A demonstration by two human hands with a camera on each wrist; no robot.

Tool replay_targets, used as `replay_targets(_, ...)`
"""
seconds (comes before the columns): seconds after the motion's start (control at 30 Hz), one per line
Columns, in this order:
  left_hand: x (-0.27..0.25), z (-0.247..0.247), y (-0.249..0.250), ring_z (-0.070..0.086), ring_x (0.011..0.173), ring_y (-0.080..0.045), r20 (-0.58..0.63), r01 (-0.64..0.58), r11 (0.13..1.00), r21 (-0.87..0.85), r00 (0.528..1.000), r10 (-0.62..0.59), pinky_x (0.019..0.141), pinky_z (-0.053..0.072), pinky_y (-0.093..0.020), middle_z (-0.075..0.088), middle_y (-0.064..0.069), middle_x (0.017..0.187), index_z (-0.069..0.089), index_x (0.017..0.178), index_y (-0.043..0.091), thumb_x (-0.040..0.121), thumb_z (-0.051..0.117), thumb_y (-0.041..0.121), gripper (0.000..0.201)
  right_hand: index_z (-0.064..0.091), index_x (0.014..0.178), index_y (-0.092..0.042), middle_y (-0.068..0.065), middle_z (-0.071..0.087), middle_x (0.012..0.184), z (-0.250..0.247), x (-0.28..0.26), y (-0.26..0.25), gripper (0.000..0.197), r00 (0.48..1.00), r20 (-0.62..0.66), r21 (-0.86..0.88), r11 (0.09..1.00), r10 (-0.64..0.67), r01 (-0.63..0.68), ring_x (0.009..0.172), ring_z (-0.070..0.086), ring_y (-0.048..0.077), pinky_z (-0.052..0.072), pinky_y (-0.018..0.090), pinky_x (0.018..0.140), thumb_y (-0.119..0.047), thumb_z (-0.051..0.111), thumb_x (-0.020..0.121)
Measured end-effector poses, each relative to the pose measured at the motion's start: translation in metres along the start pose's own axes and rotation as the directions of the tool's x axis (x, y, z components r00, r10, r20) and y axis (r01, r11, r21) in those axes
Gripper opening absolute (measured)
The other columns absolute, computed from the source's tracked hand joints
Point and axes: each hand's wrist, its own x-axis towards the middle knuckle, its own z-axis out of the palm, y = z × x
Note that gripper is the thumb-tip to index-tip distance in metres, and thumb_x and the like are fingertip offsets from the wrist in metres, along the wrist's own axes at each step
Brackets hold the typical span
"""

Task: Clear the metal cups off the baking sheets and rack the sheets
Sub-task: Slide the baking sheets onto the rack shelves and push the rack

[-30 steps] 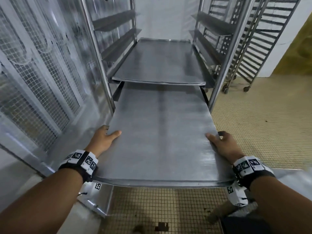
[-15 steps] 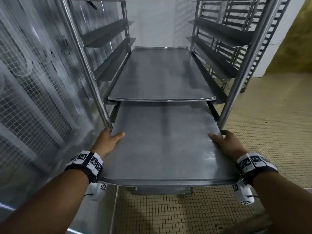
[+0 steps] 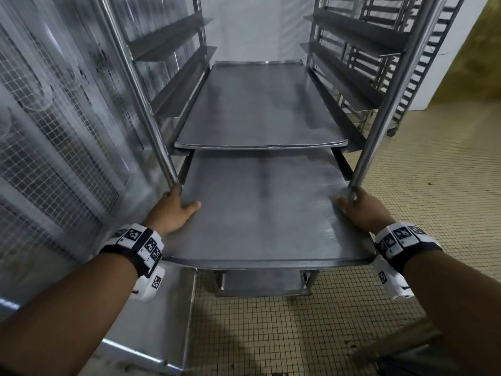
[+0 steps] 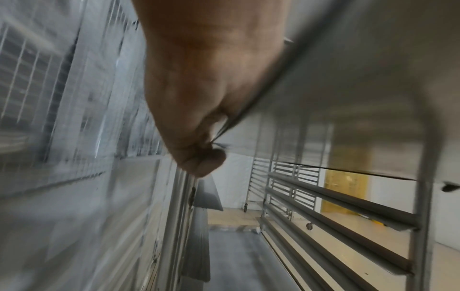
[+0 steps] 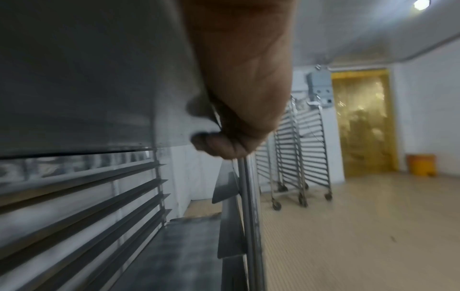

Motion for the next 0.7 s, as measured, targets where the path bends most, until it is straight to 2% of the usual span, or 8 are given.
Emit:
replay_targets(0.07, -0.016, -0.005, 0.009, 0.033, 0.146, -0.039, 0.011, -0.075, 0.980, 0.184, 0.997, 0.075, 0.117, 0.035, -0.055, 0.031, -0.015, 0.161, 0.027, 0.158, 0.024, 0.089, 0.062, 0.063, 0.086, 0.038, 0.146, -0.017, 0.024, 0.044, 0.144, -0.001, -0.005, 0.000, 0.073, 0.998, -0.024, -0.170, 0.984, -0.055, 0.050, 0.128, 0.044, 0.043, 0.039, 0.051, 0.103, -0.065, 0.045, 0.092)
replay_targets(0.13, -0.032, -0.008, 0.023, 0.023, 0.152, -0.034, 0.078, -0.163, 0.941, 0.296, 0.986, 0.147, 0.121, 0.029, -0.052, 0.023, -0.010, 0.166, 0.027, 0.159, 0.023, 0.092, 0.060, 0.062, 0.084, 0.038, 0.148, -0.021, 0.017, 0.035, 0.153, -0.003, -0.015, -0.011, 0.072, 0.987, -0.027, -0.256, 0.956, -0.156, 0.144, 0.137, 0.034, 0.041, 0.033, 0.056, 0.107, -0.066, 0.043, 0.092)
replay_targets(0.2, -0.050, -0.006, 0.042, 0.023, 0.154, -0.028, 0.183, -0.269, 0.919, 0.288, 0.957, 0.223, 0.123, 0.025, -0.046, 0.025, -0.007, 0.167, 0.030, 0.160, 0.021, 0.089, 0.056, 0.070, 0.090, 0.043, 0.147, -0.022, 0.011, 0.037, 0.154, -0.001, -0.030, -0.029, 0.071, 0.959, 0.020, -0.253, 0.926, -0.284, 0.279, 0.140, 0.034, 0.035, 0.032, 0.054, 0.110, -0.067, 0.042, 0.092)
replay_targets(0.27, -0.072, 0.000, 0.060, 0.023, 0.154, -0.022, 0.310, -0.360, 0.902, 0.240, 0.909, 0.280, 0.125, 0.022, -0.040, 0.027, -0.003, 0.167, 0.032, 0.159, 0.023, 0.073, 0.046, 0.090, 0.110, 0.047, 0.145, -0.021, 0.007, 0.044, 0.150, 0.004, -0.051, -0.046, 0.076, 0.913, 0.125, -0.172, 0.898, -0.389, 0.406, 0.139, 0.039, 0.029, 0.034, 0.047, 0.111, -0.073, 0.040, 0.090)
replay_targets(0.33, -0.092, 0.013, 0.068, 0.019, 0.155, -0.019, 0.401, -0.425, 0.868, 0.256, 0.864, 0.305, 0.126, 0.019, -0.042, 0.024, 0.000, 0.169, 0.032, 0.159, 0.029, 0.056, 0.036, 0.104, 0.128, 0.052, 0.140, -0.020, 0.004, 0.050, 0.144, 0.012, -0.074, -0.056, 0.093, 0.835, 0.259, -0.123, 0.841, -0.485, 0.526, 0.134, 0.045, 0.026, 0.038, 0.044, 0.109, -0.089, 0.033, 0.080)
replay_targets(0.37, -0.099, 0.020, 0.069, 0.015, 0.156, -0.019, 0.425, -0.451, 0.848, 0.279, 0.850, 0.312, 0.127, 0.017, -0.044, 0.021, 0.001, 0.170, 0.031, 0.159, 0.032, 0.054, 0.038, 0.105, 0.129, 0.052, 0.140, -0.020, 0.004, 0.049, 0.146, 0.016, -0.084, -0.057, 0.102, 0.799, 0.308, -0.133, 0.808, -0.517, 0.574, 0.135, 0.044, 0.025, 0.037, 0.044, 0.110, -0.095, 0.033, 0.073)
replay_targets(0.5, -0.116, 0.033, 0.067, 0.003, 0.158, -0.018, 0.412, -0.478, 0.823, 0.308, 0.846, 0.337, 0.128, 0.010, -0.047, 0.012, 0.004, 0.172, 0.027, 0.160, 0.036, 0.069, 0.063, 0.086, 0.110, 0.032, 0.154, -0.023, 0.005, 0.024, 0.161, 0.028, -0.098, -0.047, 0.116, 0.731, 0.368, -0.187, 0.725, -0.574, 0.663, 0.147, 0.022, 0.023, 0.019, 0.048, 0.121, -0.092, 0.051, 0.062)
replay_targets(0.7, -0.122, 0.033, 0.069, 0.002, 0.158, -0.016, 0.400, -0.465, 0.842, 0.274, 0.851, 0.340, 0.128, 0.008, -0.044, 0.012, 0.006, 0.172, 0.031, 0.159, 0.037, 0.074, 0.066, 0.079, 0.101, 0.030, 0.155, -0.026, 0.002, 0.023, 0.162, 0.036, -0.093, -0.036, 0.106, 0.708, 0.330, -0.204, 0.686, -0.624, 0.699, 0.148, 0.020, 0.021, 0.014, 0.044, 0.121, -0.087, 0.052, 0.071)
